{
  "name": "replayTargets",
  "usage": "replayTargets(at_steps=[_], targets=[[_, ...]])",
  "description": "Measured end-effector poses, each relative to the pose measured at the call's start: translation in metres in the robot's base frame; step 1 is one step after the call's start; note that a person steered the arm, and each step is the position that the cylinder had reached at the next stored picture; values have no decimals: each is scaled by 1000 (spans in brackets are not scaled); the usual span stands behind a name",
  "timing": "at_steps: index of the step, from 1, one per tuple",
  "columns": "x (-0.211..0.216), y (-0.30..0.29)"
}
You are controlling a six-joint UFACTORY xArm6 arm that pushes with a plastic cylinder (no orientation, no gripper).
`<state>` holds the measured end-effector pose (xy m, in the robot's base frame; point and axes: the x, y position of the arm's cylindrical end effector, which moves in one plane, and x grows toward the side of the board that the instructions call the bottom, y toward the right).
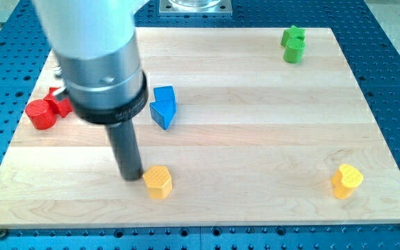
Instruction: Move the yellow heart towards the yellow hexagon
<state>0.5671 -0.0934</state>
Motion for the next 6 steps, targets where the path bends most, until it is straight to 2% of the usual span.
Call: replayTargets(at_steps=[1,2,3,4,5,6], targets=[[-2,32],[-67,66],[-78,213],[-61,357],[11,380],[19,301]])
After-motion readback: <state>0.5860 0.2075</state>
